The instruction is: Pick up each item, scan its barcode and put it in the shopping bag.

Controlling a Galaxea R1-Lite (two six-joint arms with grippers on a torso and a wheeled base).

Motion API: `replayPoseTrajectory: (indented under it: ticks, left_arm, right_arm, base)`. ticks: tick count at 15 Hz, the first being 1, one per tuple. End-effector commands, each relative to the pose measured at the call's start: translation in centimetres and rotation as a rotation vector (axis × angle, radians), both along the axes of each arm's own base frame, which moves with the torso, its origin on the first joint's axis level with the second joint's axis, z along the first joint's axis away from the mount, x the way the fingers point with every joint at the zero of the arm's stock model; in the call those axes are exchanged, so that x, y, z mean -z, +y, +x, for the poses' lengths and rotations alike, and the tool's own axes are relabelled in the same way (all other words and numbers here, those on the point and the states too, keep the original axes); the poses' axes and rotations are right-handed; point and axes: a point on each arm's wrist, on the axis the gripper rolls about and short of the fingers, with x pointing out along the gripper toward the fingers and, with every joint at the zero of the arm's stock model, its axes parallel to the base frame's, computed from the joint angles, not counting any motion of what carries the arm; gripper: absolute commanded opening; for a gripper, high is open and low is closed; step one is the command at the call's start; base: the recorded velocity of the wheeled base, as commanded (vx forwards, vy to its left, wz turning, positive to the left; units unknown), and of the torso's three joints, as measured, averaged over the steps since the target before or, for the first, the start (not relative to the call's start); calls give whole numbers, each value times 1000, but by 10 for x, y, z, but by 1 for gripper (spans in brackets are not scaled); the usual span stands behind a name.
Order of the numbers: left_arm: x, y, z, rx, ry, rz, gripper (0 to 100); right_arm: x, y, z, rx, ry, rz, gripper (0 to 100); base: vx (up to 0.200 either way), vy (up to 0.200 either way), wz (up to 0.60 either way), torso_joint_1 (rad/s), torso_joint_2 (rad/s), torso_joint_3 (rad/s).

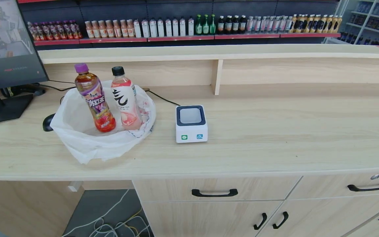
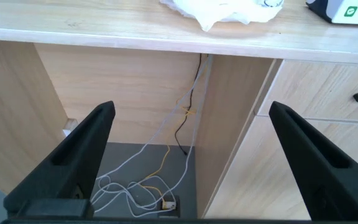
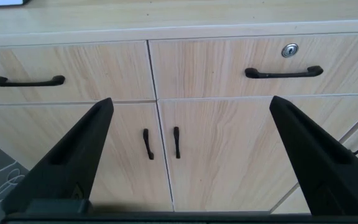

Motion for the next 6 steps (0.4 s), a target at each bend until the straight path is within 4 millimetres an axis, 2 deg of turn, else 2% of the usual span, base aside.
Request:
replayPoseTrajectory:
  ticks: [1,6]
  left_arm:
    - [0,0,0,0,0,0,100]
    - [0,0,0,0,0,2,100]
  right_arm:
    - [0,0,0,0,0,-1,100]
    - [0,0,0,0,2,-1,100]
  base:
    - [0,0,0,0,0,0]
    - [0,0,0,0,0,0]
